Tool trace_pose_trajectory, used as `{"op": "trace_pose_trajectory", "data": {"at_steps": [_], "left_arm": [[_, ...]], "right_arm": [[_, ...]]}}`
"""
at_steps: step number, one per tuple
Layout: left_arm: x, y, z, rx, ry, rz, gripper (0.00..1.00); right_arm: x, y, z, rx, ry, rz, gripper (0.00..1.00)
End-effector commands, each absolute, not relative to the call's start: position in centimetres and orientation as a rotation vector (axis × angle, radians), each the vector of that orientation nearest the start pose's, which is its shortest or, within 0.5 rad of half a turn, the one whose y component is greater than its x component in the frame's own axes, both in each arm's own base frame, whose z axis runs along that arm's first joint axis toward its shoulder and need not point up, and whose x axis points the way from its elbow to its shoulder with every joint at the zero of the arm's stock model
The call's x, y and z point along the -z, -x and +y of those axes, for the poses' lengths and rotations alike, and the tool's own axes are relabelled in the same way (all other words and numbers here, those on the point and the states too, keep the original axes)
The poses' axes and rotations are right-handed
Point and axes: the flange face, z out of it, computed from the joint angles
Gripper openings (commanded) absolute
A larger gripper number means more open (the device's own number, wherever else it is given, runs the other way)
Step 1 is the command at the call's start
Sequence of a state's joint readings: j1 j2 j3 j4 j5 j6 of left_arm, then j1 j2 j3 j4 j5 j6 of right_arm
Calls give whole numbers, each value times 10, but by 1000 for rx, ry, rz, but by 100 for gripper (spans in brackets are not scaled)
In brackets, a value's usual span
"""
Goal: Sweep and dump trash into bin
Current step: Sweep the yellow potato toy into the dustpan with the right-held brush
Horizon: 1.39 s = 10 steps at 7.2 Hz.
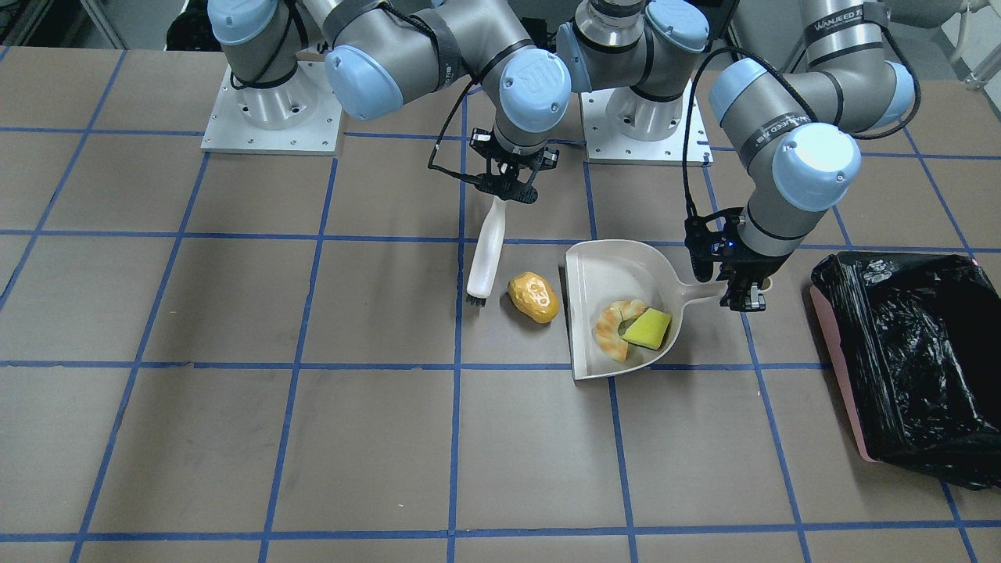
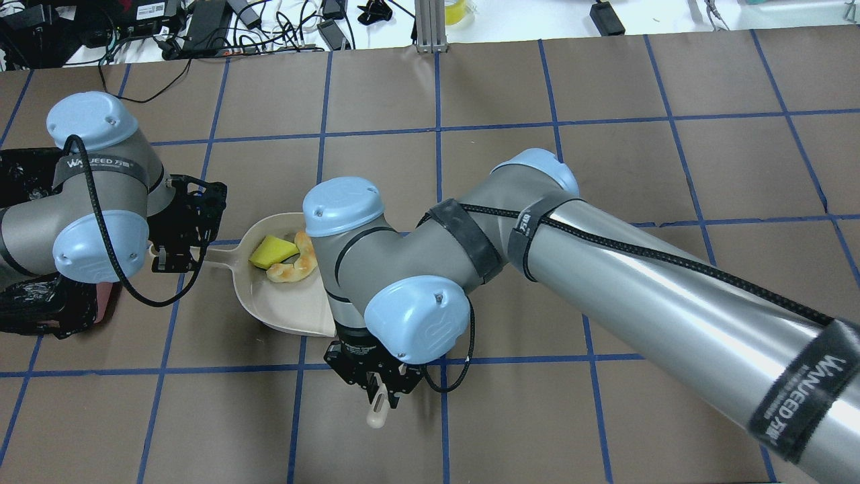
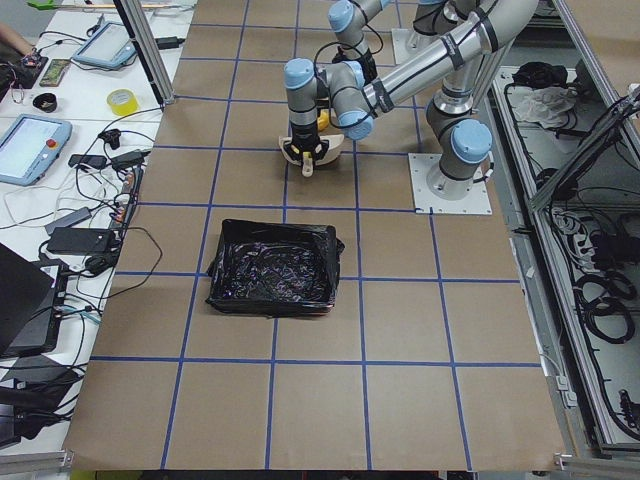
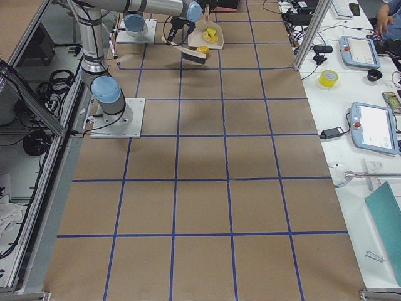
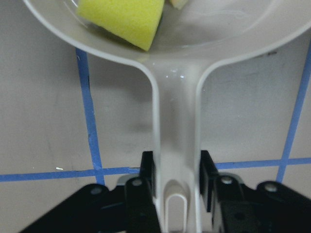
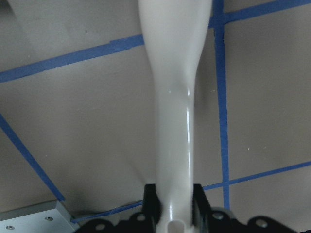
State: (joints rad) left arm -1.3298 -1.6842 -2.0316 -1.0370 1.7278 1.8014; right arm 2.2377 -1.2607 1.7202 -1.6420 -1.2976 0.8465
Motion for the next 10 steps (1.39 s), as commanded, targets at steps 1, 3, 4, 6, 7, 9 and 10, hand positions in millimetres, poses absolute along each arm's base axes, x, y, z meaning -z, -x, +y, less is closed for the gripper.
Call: {"op": "trace_pose_trajectory", "data": {"at_steps": [1, 3, 4, 6, 7, 9, 10], "left_arm": [[-265, 2, -487, -248, -2167, 2208, 5], [-265, 2, -487, -248, -2166, 2208, 5], [-264, 2, -487, -248, -2166, 2208, 5], [-264, 2, -487, -248, -2168, 2206, 5], [-266, 2, -488, -243, -2168, 2203, 5], [-271, 0, -491, -232, -2165, 2196, 5], [-272, -2, -493, -225, -2161, 2193, 5]], "right_arm": [[-247, -473, -329, -679, -349, 3080, 0], [-235, -487, -344, -577, -318, 3055, 0], [-230, -504, -342, -508, -261, 3031, 0], [-230, -547, -351, -426, -183, 2991, 0], [-238, -568, -367, -391, -168, 2972, 0], [-228, -584, -370, -396, -147, 2972, 0], [-229, -583, -369, -392, -143, 2976, 0]]}}
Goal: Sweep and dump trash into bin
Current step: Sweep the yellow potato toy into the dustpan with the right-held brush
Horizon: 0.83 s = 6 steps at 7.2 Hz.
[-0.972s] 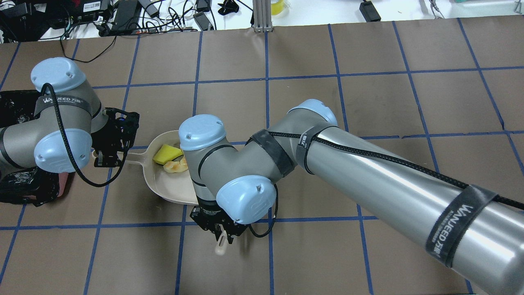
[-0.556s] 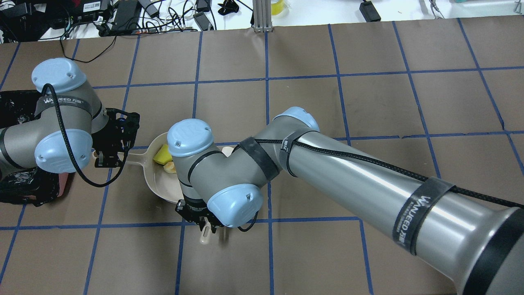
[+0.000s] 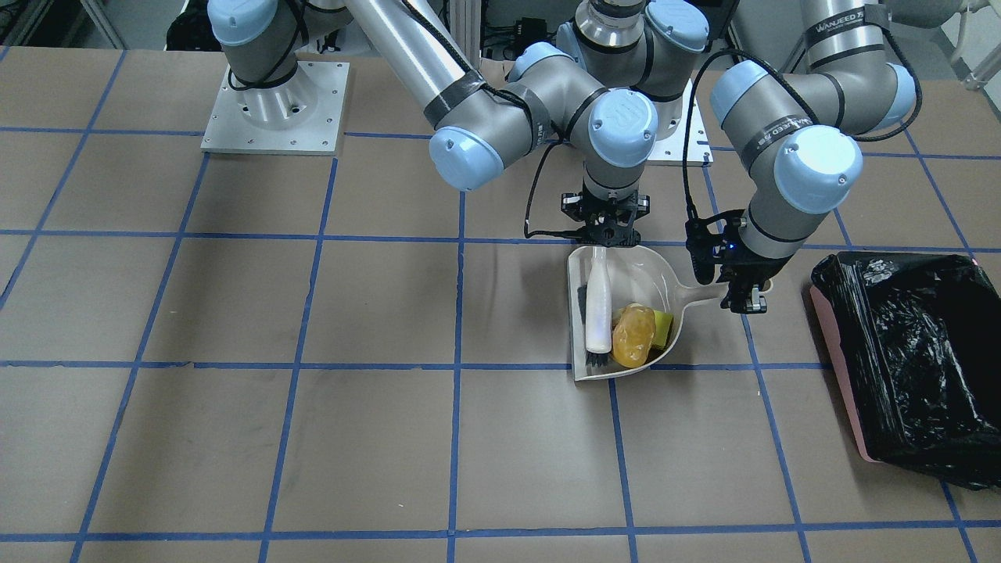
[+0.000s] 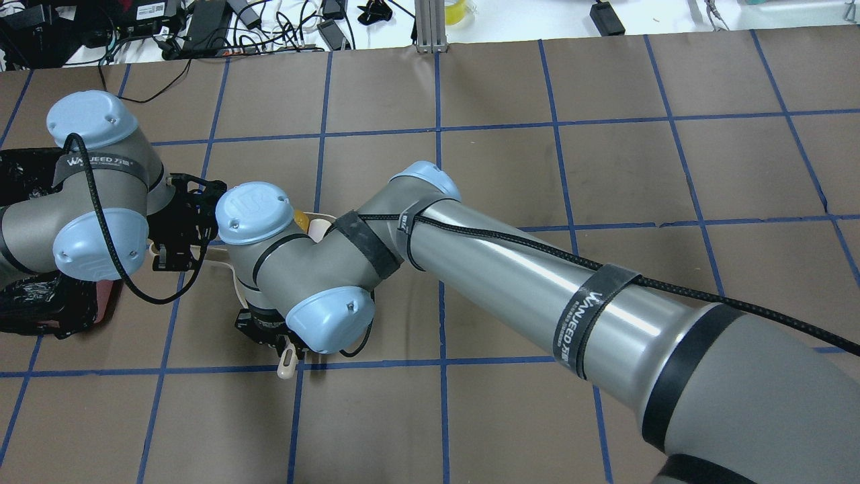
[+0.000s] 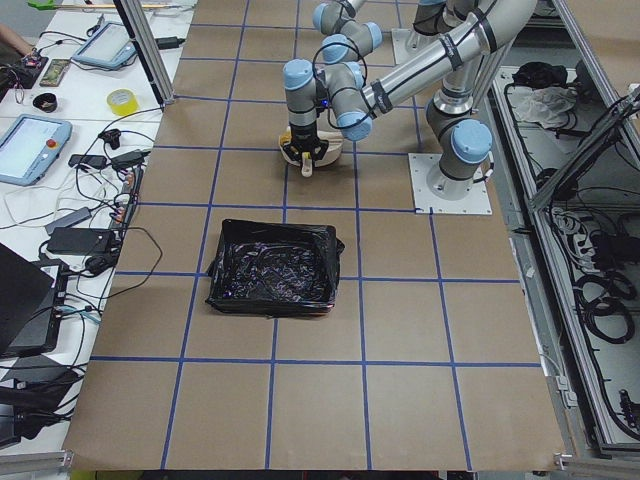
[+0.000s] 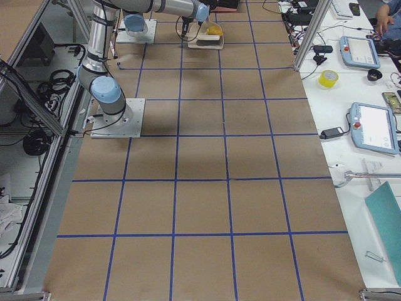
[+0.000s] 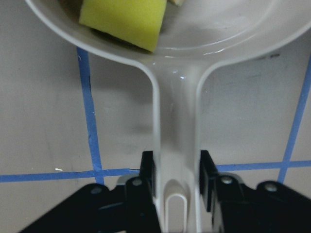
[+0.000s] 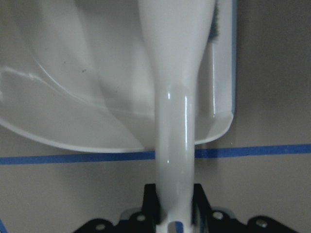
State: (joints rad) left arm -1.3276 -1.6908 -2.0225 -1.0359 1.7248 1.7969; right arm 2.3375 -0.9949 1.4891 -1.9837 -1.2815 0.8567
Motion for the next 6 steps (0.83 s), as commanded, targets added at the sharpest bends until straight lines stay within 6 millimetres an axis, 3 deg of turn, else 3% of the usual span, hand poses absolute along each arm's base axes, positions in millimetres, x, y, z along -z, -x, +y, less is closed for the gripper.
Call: {"op": "trace_pose_trajectory", "data": {"at_steps": [1, 2, 4, 6], "left_arm": [[-275, -2, -495, -214, -2157, 2193, 5], [-280, -2, -497, -201, -2150, 2191, 5], [-279, -16, -503, -98, -2138, 2271, 5], [-280, -22, -505, -43, -2121, 2310, 5]], "right_arm": [[-228, -581, -370, -394, -139, 2981, 0], [-234, -575, -369, -424, -129, 3026, 0], [-267, -550, -364, -472, -150, 3104, 0], [-271, -521, -373, -480, -146, 3230, 0]]}}
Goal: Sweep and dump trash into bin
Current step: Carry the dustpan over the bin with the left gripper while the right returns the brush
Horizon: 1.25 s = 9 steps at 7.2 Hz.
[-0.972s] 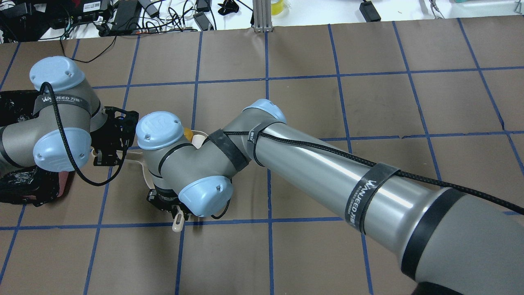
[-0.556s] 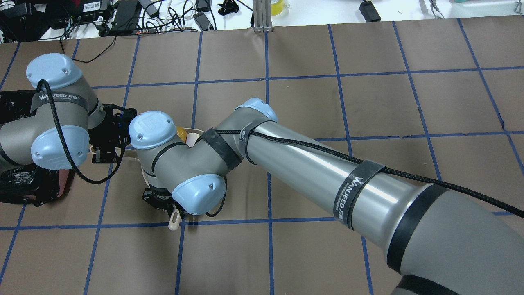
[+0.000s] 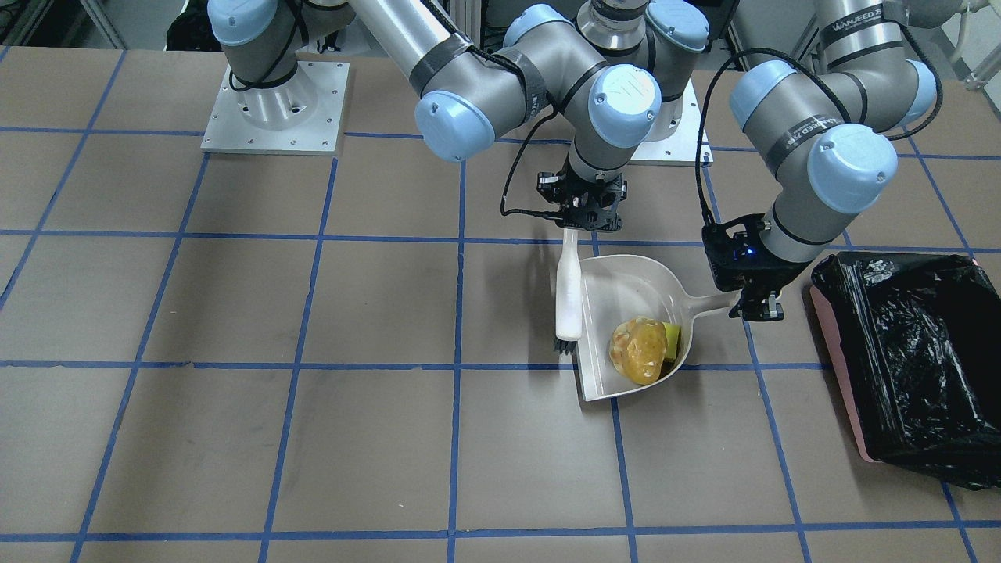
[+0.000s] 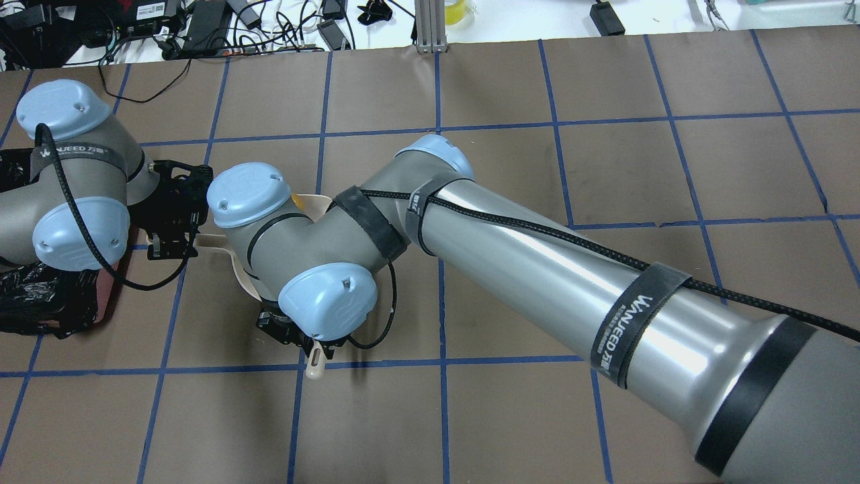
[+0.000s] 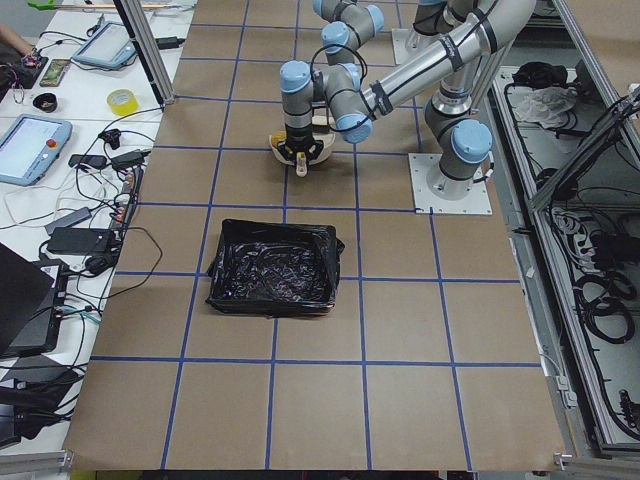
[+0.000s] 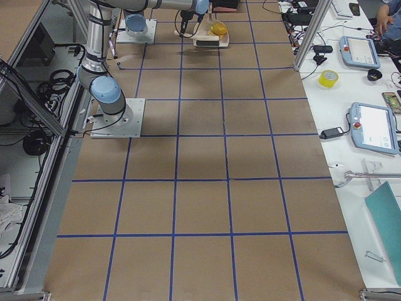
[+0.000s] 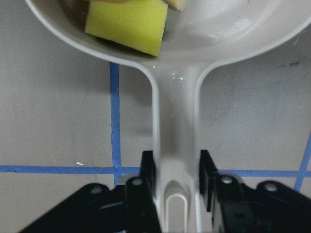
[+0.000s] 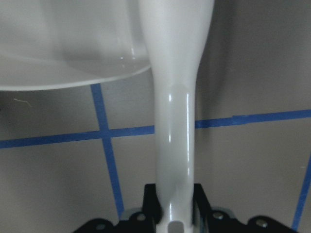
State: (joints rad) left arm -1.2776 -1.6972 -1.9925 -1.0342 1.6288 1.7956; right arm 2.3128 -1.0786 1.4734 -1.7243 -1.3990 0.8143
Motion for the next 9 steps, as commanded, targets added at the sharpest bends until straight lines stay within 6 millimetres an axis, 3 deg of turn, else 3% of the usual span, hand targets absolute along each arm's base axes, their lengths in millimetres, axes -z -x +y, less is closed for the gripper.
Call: {"op": "trace_pose_trajectory", "data": {"at_steps": [1, 2, 3, 4, 5, 6, 7, 8, 9], "left_arm": [[-285, -30, -508, -31, -2097, 2324, 4], [-291, -45, -510, -24, -2063, 2351, 2], [-301, -67, -513, 77, -2009, 2407, 2], [-315, -103, -513, 100, -1922, 2466, 0], [-338, -134, -517, 124, -1862, 2531, 0], [-372, -171, -522, 143, -1804, 2615, 0], [-398, -199, -521, 122, -1759, 2665, 0], [-414, -227, -514, 73, -1710, 2673, 0], [-410, -263, -498, -59, -1672, 2683, 0]], "right_arm": [[-283, -491, -382, -514, -92, 3281, 0], [-311, -447, -414, -502, -142, 3257, 0], [-351, -388, -447, -429, -154, 3252, 0], [-374, -320, -487, -412, -244, 3219, 0], [-382, -264, -517, -401, -252, 3174, 0], [-382, -208, -541, -402, -158, 3163, 0], [-380, -151, -561, -405, -268, 3123, 0], [-368, -93, -571, -452, -262, 3088, 0], [-336, -38, -574, -462, -128, 3070, 0]]}}
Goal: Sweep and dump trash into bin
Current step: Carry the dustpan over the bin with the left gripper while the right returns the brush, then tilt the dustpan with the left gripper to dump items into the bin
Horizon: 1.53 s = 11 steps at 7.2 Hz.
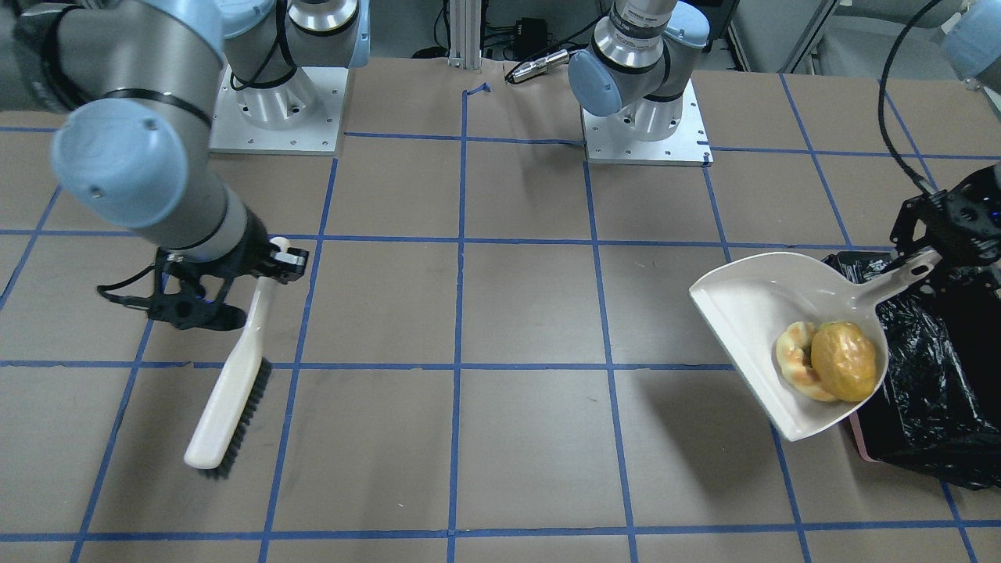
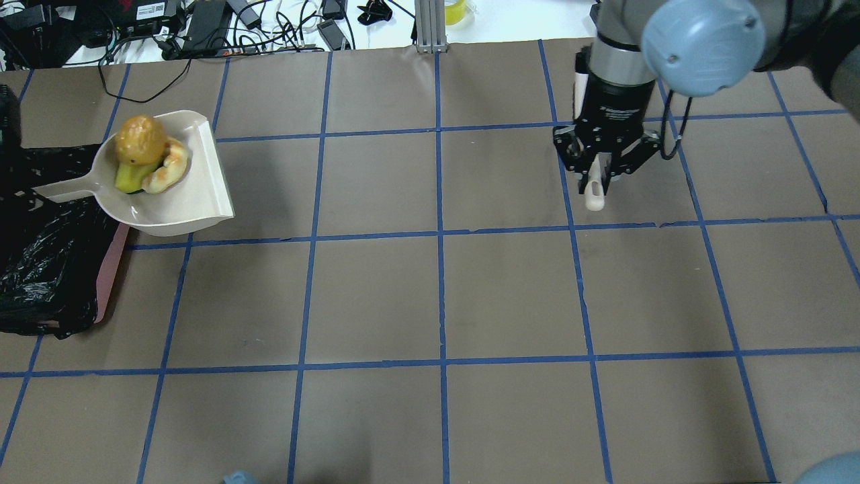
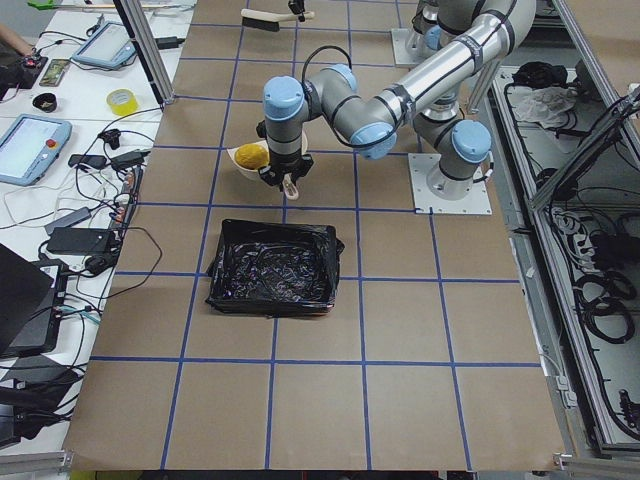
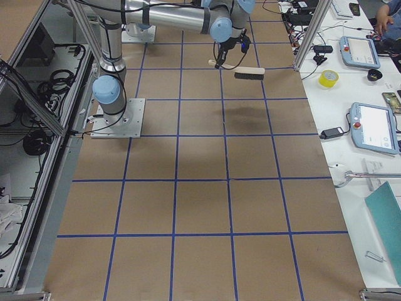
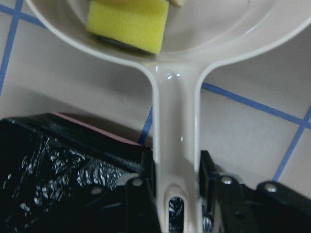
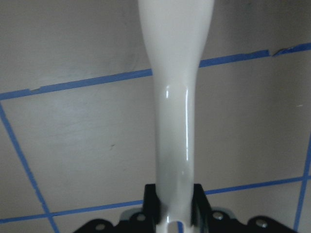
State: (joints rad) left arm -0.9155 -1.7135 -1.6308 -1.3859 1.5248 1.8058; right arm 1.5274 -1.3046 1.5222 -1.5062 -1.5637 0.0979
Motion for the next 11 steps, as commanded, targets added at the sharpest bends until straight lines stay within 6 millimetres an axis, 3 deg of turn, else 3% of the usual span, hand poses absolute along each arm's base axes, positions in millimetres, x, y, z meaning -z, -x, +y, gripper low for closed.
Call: {"op": "trace_pose_trajectory", "data": {"at_steps": [1, 2, 3, 5, 6, 7, 8, 10, 11], "left_arm": [[-413, -300, -480, -119, -1689, 2649, 0], [-418, -349, -458, -119, -1711, 2621, 0], [-426, -388, -448, -117, -1718, 2595, 0], [-434, -427, -443, -150, -1703, 2573, 0], [-433, -437, -445, -167, -1705, 2557, 0], [-444, -454, -451, -283, -1705, 2369, 0], [-448, -460, -453, -333, -1729, 2286, 0], [-451, -444, -471, -531, -1868, 2049, 0], [-464, -420, -492, -625, -1834, 1942, 0]], "right_arm": [[-303, 20, -579, -349, -84, 3074, 0], [-268, 60, -591, -278, 60, 3120, 0], [-250, 78, -597, -321, 115, 3170, 0], [-237, 83, -588, -407, 105, 3206, 0], [-232, 82, -584, -436, 91, 3199, 0], [-227, 81, -580, -453, 95, 3194, 0], [-226, 81, -580, -448, 68, 3198, 0], [-226, 81, -581, -446, 58, 3200, 0], [-226, 82, -580, -450, 61, 3202, 16]]}}
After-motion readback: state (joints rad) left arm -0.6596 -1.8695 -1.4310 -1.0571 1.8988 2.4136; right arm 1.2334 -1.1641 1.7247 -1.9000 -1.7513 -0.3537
